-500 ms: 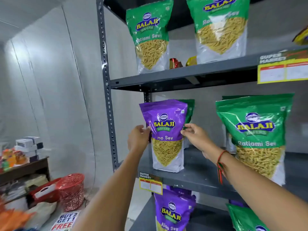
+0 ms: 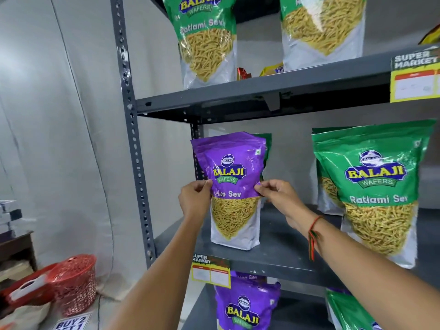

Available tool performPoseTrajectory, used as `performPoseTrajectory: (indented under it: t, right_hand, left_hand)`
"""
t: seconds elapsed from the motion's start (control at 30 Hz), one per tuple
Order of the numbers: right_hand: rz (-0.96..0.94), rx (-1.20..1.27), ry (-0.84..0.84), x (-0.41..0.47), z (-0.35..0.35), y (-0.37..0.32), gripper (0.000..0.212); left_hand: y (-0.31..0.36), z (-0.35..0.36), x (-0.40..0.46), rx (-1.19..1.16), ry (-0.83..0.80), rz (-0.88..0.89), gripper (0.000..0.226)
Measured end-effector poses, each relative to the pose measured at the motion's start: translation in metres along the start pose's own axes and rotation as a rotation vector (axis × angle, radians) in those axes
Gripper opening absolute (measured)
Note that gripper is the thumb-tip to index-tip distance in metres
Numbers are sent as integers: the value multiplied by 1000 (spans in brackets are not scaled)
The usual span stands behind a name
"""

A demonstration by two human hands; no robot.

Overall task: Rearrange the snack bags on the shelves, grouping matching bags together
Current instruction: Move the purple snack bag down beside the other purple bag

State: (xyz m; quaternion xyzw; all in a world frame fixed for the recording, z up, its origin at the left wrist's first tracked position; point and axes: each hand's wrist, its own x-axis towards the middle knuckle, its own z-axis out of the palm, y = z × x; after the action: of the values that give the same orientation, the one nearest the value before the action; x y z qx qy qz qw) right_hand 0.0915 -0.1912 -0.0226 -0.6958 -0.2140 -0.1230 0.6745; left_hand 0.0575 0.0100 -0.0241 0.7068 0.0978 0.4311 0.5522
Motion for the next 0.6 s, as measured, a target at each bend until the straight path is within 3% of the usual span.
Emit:
performPoseTrajectory:
  t: [0.3, 0.6]
  right_hand:
    - [-14, -4, 44, -16, -7, -5, 14]
    - [-19, 33, 5, -88, -37, -36, 14]
  left_hand:
    - [11, -12, -23, 14, 91, 0, 22]
    - [36, -35, -94, -94, 158, 49, 14]
